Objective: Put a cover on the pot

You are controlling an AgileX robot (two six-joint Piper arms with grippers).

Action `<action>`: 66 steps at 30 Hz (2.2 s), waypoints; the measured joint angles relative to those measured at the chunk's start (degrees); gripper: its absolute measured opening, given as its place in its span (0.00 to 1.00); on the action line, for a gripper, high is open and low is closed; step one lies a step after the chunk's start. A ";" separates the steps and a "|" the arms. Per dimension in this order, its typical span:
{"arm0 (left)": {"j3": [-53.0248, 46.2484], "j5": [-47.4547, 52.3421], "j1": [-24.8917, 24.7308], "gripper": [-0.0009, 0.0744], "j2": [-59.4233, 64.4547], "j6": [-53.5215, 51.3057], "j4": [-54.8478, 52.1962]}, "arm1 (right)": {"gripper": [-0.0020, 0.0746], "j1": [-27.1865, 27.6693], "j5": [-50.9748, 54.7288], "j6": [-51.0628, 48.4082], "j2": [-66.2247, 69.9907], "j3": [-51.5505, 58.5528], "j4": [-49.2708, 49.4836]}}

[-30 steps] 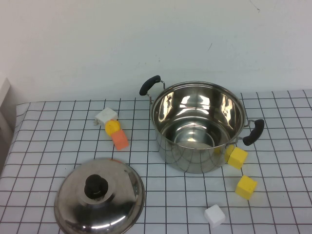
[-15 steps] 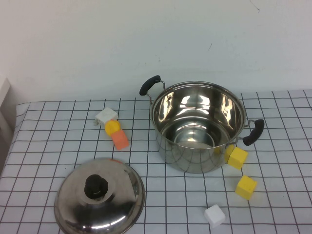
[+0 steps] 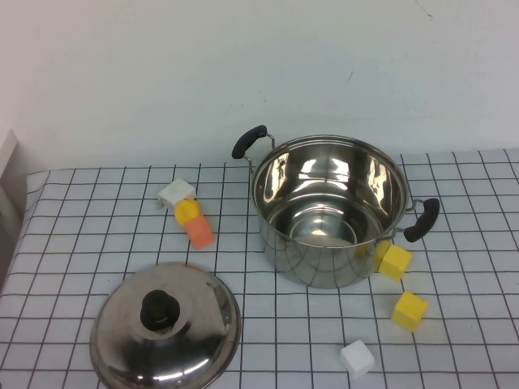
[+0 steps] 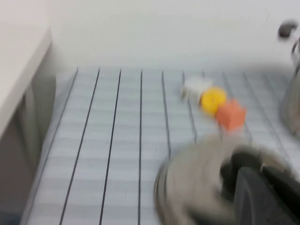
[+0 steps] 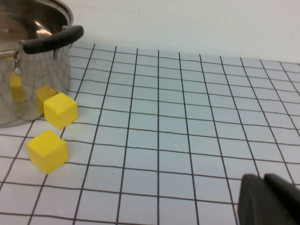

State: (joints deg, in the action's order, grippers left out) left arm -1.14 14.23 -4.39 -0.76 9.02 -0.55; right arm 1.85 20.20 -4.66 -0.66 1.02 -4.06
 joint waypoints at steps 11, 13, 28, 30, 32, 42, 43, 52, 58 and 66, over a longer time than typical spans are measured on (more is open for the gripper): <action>0.00 -31.59 0.00 0.01 0.00 0.00 0.08 | 0.04 0.00 0.00 0.00 0.00 0.00 0.00; 0.00 -35.08 0.00 0.01 0.00 0.42 0.08 | 0.04 0.00 0.00 0.00 0.00 0.00 0.00; 9.19 -20.53 0.00 0.01 1.81 13.36 0.03 | 0.04 0.00 0.00 0.00 0.00 0.00 0.00; 13.67 -17.48 0.00 0.01 5.42 12.81 -0.77 | 0.04 0.00 0.00 0.00 0.00 0.00 0.00; 17.01 -17.42 0.00 0.01 9.52 12.37 -2.11 | 0.04 0.00 0.00 0.00 0.00 0.00 0.00; 19.40 -43.21 0.00 0.01 34.20 15.30 -3.64 | 0.04 0.00 0.00 0.00 0.00 0.00 0.00; 19.51 -44.49 0.00 0.01 37.12 16.70 -4.40 | 0.04 0.00 0.00 0.00 0.00 0.00 0.00; 19.50 -56.79 0.00 0.02 64.55 26.42 -15.17 | 0.04 0.00 0.00 0.00 0.00 0.00 0.00; 19.99 -68.00 0.00 0.18 80.28 18.34 -18.72 | 0.04 0.00 0.00 0.00 0.00 0.00 0.00; 20.19 -70.90 0.00 0.61 93.17 15.12 -21.98 | 0.04 0.00 0.00 0.00 0.00 0.00 0.00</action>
State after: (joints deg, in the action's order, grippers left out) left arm 19.06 -56.66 -4.39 92.41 24.14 -22.54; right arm 1.85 20.20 -4.66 -0.66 1.02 -4.06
